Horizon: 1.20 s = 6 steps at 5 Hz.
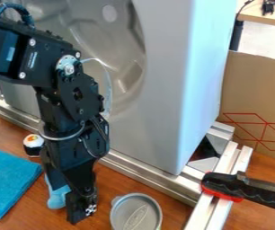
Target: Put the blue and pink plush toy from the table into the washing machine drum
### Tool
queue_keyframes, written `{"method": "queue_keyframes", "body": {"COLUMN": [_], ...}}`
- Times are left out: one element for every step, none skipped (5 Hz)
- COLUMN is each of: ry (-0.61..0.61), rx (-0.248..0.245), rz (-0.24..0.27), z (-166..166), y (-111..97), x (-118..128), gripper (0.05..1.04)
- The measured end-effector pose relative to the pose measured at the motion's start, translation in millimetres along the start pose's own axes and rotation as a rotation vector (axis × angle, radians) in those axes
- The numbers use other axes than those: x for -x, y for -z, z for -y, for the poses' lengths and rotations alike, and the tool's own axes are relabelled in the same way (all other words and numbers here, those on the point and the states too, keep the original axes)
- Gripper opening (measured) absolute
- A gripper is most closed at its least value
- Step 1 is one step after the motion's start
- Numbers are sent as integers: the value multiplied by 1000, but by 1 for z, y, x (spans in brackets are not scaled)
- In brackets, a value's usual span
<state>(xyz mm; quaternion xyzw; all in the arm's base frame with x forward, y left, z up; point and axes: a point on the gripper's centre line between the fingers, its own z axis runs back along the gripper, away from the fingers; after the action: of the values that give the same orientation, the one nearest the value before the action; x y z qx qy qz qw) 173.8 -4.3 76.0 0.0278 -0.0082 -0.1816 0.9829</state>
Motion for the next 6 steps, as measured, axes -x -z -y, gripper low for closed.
{"method": "queue_keyframes", "body": {"ry": [1,12,49,79,93,88], "rx": [1,-47,-103,-116,-108,-95], "rz": [-9,22,13,-15,-37,-19], "z": [0,-25,-46,-61,-71,-80], "y": [2,-2,3,16,32,44], "x": [1,-8,-11,-18,-20,-22], "gripper": [1000,1000,1000,1000,1000,1000]}}
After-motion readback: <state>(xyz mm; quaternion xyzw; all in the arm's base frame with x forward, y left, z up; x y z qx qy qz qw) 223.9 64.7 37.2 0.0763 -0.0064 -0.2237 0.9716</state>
